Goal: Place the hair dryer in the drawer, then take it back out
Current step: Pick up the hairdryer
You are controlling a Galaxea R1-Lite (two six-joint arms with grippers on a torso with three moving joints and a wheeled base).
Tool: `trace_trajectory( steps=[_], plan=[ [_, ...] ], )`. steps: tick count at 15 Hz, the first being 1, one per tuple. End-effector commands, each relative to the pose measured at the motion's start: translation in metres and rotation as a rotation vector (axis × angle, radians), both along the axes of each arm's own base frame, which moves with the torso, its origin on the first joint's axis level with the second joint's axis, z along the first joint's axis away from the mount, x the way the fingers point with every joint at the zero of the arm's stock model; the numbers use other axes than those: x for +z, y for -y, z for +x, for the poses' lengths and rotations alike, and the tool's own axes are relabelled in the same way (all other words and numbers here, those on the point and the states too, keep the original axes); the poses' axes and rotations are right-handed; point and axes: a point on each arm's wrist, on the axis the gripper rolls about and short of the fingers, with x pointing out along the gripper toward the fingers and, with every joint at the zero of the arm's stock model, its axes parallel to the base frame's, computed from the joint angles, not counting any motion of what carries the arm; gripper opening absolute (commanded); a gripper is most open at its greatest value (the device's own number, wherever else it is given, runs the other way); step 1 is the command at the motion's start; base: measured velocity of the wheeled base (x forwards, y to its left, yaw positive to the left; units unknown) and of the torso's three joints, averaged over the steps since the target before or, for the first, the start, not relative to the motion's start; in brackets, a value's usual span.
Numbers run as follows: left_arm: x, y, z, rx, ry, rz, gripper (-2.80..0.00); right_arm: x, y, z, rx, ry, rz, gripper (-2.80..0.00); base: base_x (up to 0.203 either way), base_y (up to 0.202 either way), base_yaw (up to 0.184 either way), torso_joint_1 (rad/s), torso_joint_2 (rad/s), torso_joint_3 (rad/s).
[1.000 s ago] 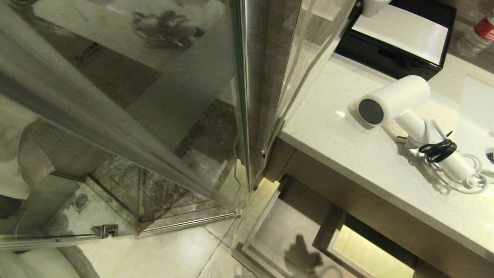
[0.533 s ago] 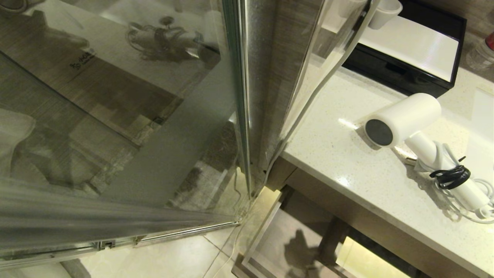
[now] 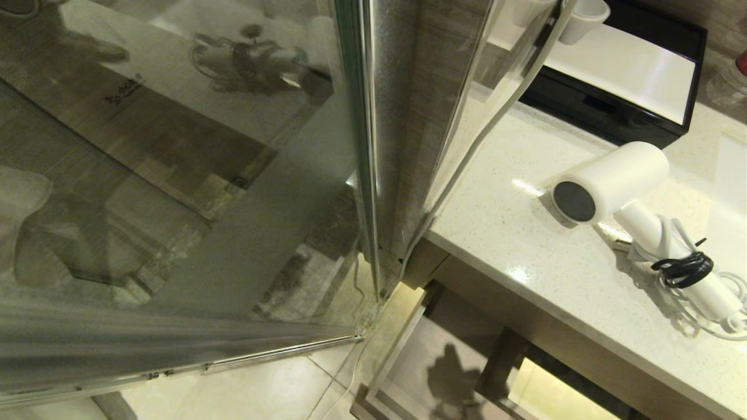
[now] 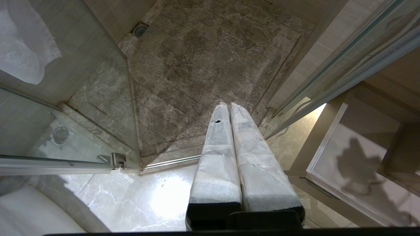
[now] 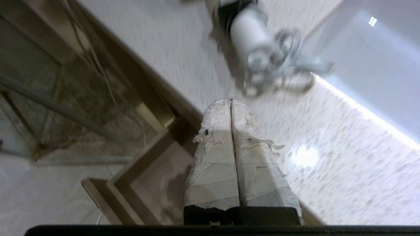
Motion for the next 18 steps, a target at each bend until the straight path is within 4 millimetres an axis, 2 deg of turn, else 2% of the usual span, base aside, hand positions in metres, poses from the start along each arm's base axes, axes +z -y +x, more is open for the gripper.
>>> trace_trajectory(
  steps=[1, 3, 4, 5, 7, 8, 10, 11, 12, 18],
  plan=[
    [0.0, 0.0, 0.0, 0.0, -0.001, 0.0, -2.8, 0.064, 0.005, -0.035, 0.008, 0.105, 0.016, -2.8, 0.0, 0.0, 0.0, 0.0, 0.0, 0.0],
    [0.0, 0.0, 0.0, 0.0, -0.001, 0.0, -2.8, 0.142, 0.011, -0.075, 0.049, 0.136, 0.011, -2.8, 0.0, 0.0, 0.0, 0.0, 0.0, 0.0],
    [0.0, 0.0, 0.0, 0.0, -0.001, 0.0, -2.8, 0.176, 0.012, -0.089, 0.084, 0.134, -0.004, -2.8, 0.0, 0.0, 0.0, 0.0, 0.0, 0.0],
    [0.0, 0.0, 0.0, 0.0, -0.001, 0.0, -2.8, 0.198, 0.013, -0.091, 0.117, 0.092, -0.022, -2.8, 0.0, 0.0, 0.0, 0.0, 0.0, 0.0],
    [0.0, 0.0, 0.0, 0.0, -0.001, 0.0, -2.8, 0.222, 0.01, -0.072, 0.188, -0.103, -0.064, -2.8, 0.0, 0.0, 0.0, 0.0, 0.0, 0.0],
    [0.0, 0.0, 0.0, 0.0, -0.001, 0.0, -2.8, 0.222, 0.007, -0.058, 0.225, -0.231, -0.087, 0.0, 0.0, 0.0, 0.0, 0.0, 0.0, 0.0],
    [0.0, 0.0, 0.0, 0.0, -0.001, 0.0, -2.8, 0.233, -0.003, -0.006, 0.293, -0.437, -0.13, 0.0, 0.0, 0.0, 0.0, 0.0, 0.0, 0.0],
    [0.0, 0.0, 0.0, 0.0, -0.001, 0.0, -2.8, 0.235, -0.007, 0.013, 0.329, -0.514, -0.148, 0.0, 0.0, 0.0, 0.0, 0.0, 0.0, 0.0],
    [0.0, 0.0, 0.0, 0.0, -0.001, 0.0, -2.8, 0.236, -0.009, 0.021, 0.364, -0.557, -0.162, 0.0, 0.0, 0.0, 0.0, 0.0, 0.0, 0.0],
    [0.0, 0.0, 0.0, 0.0, -0.001, 0.0, -2.8, 0.236, -0.009, 0.021, 0.378, -0.565, -0.168, 0.0, 0.0, 0.0, 0.0, 0.0, 0.0, 0.0]
  ],
)
